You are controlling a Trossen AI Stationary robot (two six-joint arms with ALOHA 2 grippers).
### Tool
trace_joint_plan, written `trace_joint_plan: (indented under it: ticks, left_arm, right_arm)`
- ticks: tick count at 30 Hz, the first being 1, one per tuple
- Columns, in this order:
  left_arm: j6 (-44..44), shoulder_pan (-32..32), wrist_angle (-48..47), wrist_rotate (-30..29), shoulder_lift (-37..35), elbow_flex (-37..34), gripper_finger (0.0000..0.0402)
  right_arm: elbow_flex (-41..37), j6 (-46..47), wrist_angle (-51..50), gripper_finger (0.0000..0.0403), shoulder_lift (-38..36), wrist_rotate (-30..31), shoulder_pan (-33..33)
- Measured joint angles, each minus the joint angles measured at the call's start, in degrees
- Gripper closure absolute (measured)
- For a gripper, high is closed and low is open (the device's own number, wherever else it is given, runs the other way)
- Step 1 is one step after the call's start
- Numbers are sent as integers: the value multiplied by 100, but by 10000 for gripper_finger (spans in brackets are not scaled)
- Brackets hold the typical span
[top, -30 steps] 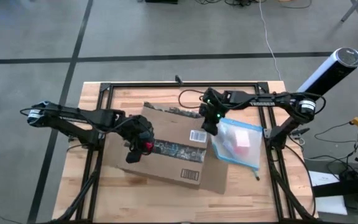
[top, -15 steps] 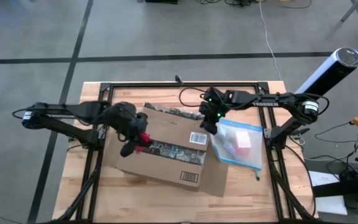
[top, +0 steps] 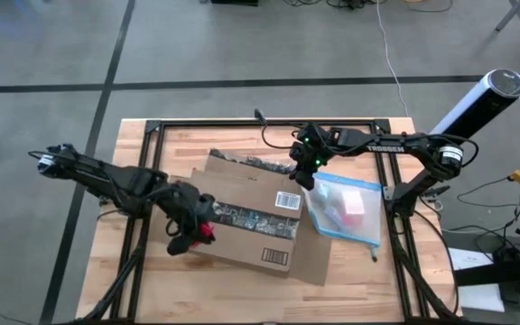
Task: Unpack boxes
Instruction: Break down the box using the red cutter
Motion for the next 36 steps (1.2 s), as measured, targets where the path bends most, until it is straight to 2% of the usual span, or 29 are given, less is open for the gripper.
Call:
trace_joint_plan:
  ticks: [7,15,20,27,36]
  left_arm:
    - [-471,-278,1064,-26,-7,-806,372]
    - [-270,-299,1121,-483,-41,-1459,372]
    - [-5,-247,930,-936,-98,-1637,372]
    - [323,39,364,-1223,-322,-1635,372]
    - [898,735,-198,-1797,-808,-1641,372]
  right_arm:
    - [0,18,-1,403,3,-127,9]
    - [-43,121,-13,403,3,-504,218]
    - [-109,125,-121,403,1,-605,400]
    - [-118,173,-403,403,-14,-806,675]
    - [-125,202,-429,403,-1,-1071,1074]
